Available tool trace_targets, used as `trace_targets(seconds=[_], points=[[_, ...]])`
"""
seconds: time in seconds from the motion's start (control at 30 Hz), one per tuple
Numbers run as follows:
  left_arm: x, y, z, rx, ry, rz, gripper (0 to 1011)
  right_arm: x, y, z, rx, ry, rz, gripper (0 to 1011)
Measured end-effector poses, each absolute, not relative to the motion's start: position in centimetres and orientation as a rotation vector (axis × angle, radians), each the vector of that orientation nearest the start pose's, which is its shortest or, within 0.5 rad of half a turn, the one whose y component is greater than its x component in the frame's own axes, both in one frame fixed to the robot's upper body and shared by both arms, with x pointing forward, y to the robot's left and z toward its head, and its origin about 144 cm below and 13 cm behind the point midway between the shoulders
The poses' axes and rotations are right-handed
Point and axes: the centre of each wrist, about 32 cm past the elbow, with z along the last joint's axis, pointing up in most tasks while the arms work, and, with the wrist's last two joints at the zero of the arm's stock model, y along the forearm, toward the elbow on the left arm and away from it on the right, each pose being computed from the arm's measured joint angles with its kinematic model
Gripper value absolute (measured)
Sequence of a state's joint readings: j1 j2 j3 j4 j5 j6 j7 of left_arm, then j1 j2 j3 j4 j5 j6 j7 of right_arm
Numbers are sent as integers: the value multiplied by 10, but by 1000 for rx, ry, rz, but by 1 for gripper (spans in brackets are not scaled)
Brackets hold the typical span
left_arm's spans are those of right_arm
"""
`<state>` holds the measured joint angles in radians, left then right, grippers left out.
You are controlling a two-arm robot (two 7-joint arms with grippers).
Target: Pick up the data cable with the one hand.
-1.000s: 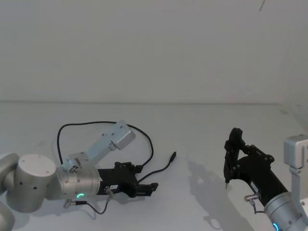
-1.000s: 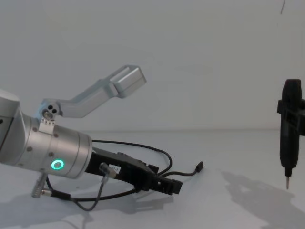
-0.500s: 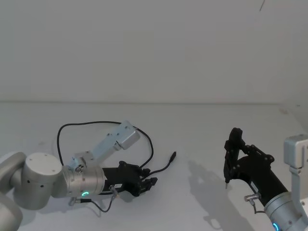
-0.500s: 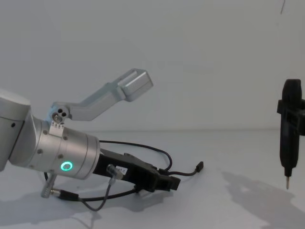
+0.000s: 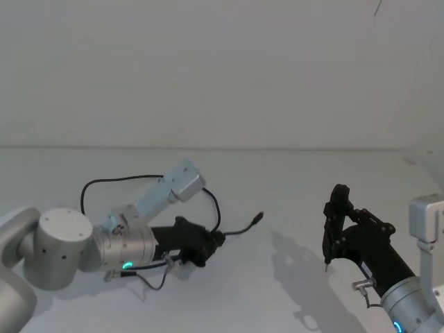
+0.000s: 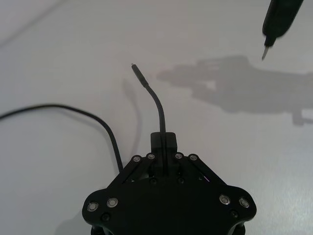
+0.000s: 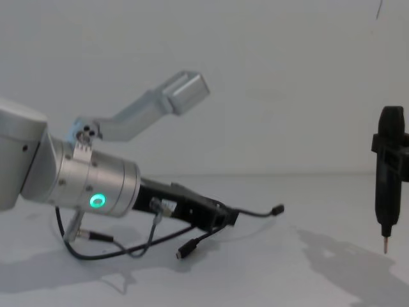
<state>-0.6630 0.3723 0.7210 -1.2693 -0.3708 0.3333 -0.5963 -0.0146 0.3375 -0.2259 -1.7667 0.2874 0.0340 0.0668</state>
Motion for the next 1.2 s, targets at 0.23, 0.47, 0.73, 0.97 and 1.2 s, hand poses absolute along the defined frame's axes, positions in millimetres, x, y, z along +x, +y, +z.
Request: trace_targets(seconds=[0.23,0.47,0.73,0.97,1.2], points=[[588,178,1255,383,-22,532,39,443,-237,1189,26,-75,-1229,279],[583,178,1270,349,-27,531,39,443,-237,1189,26,-75,-1229,279],[574,180,1280,313,-9,524,39,443,-237,1189,26,-75,-1230,279],[559,183,1289,289,8,525,39,443,-237,1189,26,-75,-1229,279],[546,187,1296,282,24,534,39,443,-237,1189,26,-75,-1229,279]])
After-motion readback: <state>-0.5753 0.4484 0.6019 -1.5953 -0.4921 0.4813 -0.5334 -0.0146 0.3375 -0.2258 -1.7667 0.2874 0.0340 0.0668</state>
